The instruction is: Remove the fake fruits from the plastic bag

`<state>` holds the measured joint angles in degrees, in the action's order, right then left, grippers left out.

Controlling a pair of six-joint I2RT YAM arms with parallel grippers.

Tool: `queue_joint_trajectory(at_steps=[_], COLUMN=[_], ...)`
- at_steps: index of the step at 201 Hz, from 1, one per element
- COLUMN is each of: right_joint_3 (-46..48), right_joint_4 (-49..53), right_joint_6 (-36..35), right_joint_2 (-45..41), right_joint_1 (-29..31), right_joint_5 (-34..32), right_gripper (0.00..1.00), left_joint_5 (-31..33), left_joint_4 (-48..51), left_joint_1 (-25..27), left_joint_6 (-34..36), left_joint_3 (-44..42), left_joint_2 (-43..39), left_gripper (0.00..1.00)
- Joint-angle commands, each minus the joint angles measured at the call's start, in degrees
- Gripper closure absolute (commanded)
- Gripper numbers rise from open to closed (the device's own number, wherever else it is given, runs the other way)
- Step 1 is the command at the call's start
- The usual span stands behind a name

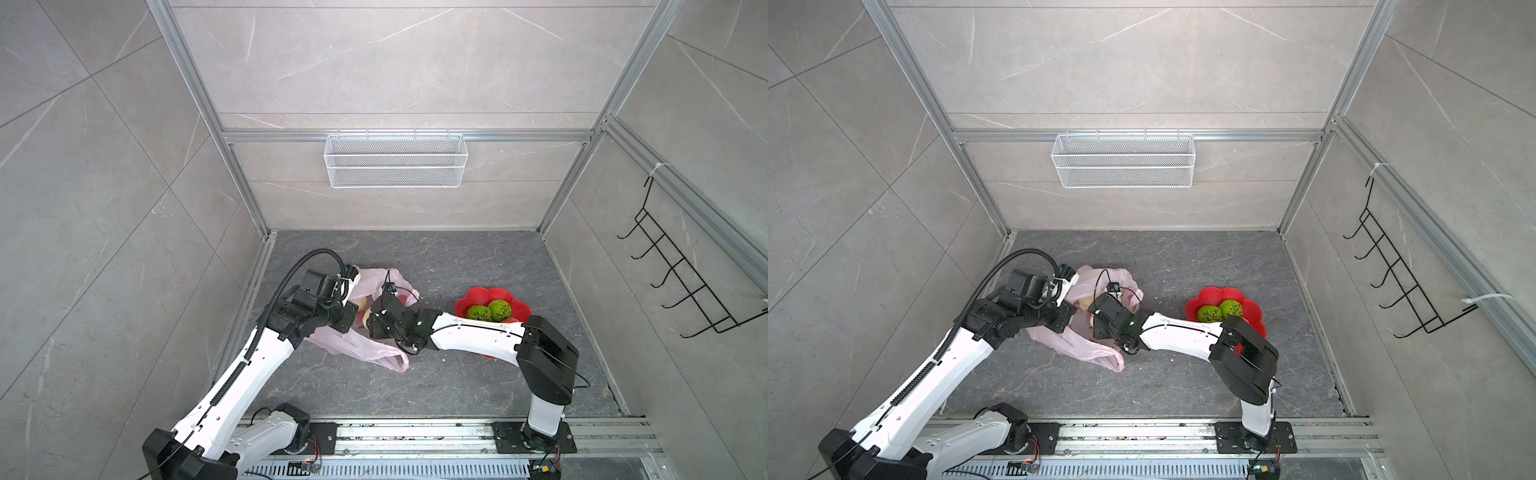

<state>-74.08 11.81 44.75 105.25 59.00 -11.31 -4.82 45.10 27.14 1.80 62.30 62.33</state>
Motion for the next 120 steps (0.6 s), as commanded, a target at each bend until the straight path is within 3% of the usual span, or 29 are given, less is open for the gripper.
queue_joint_trajectory(at_steps=[1, 120], right_joint_3=[1.3, 2.6], right_joint_4=[0.9, 3.5], right_joint_6=[-1.9, -4.2], right_joint_2=[-3.0, -7.6], right_joint_1=[0.2, 0.2], right_joint_5=[0.4, 2.9], right_gripper=[0.46, 0.48], left_joint_5=[1.2, 3.2], left_joint_4=[-3.9, -10.2], left_joint_1=[0.1, 0.1], left_joint_6=[0.5, -3.7], left_joint_3=[-0.1, -0.3], left_joint_2=[0.8, 3.2], left_gripper=[1.00, 1.00])
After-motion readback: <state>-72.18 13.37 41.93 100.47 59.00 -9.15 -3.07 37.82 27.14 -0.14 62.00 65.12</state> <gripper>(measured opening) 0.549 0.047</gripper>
